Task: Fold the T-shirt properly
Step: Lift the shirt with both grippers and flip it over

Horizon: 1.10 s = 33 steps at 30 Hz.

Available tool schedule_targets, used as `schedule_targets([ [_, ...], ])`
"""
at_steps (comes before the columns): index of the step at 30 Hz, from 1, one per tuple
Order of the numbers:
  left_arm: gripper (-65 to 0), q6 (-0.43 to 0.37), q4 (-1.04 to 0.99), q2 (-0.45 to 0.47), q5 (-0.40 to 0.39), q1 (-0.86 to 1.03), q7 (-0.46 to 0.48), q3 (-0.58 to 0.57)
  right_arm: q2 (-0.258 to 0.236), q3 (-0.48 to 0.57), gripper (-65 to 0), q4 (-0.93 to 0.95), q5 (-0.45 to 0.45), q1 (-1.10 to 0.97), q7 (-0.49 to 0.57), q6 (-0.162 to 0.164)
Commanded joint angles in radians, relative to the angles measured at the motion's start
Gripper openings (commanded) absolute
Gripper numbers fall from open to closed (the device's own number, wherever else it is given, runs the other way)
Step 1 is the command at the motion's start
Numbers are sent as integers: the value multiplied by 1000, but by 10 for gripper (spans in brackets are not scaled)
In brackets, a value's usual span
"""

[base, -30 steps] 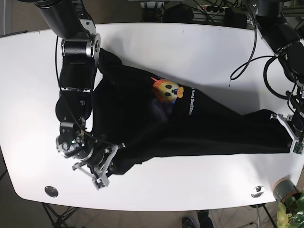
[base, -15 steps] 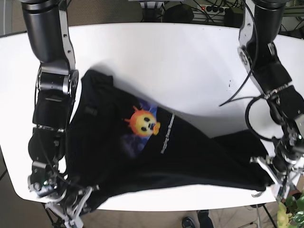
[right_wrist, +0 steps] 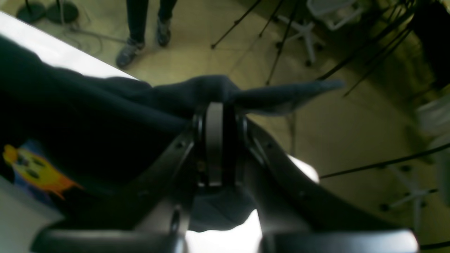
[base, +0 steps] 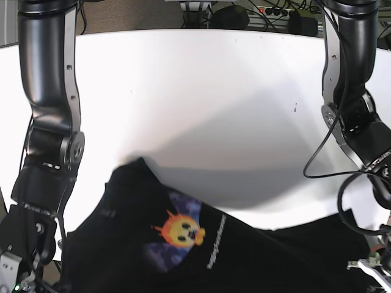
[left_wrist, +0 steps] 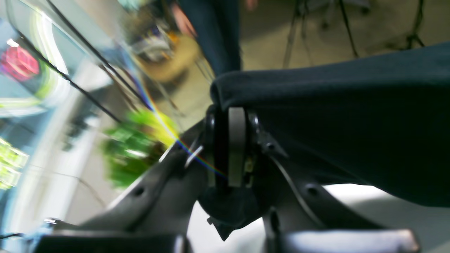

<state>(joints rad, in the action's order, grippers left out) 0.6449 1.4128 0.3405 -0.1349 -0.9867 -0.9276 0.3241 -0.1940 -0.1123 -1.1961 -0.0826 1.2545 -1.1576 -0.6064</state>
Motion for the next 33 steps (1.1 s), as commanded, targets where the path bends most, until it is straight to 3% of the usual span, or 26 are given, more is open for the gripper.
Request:
schedule_targets([
  [1,-650,-6,43,32,-12,-53,25,2,-6,-2,-628,-21,-4,51,5,-11],
  [7,-650,0,110,56,-15,-47,25,4,-6,3,-628,-147,-3,51,-60,-33],
  [10,-650,2,156,56,-16,32,25,7,-23,3,-628,-202,-4,46,-72,-91],
  [22,-650,53,345,50,-16,389,25,28,-26,-13,-628,-542,4,-364,-71,-92],
  [33,-650,53,389,1,-16,720,25,152,14,-197,-628,-755,-9,-781,-66,-92],
])
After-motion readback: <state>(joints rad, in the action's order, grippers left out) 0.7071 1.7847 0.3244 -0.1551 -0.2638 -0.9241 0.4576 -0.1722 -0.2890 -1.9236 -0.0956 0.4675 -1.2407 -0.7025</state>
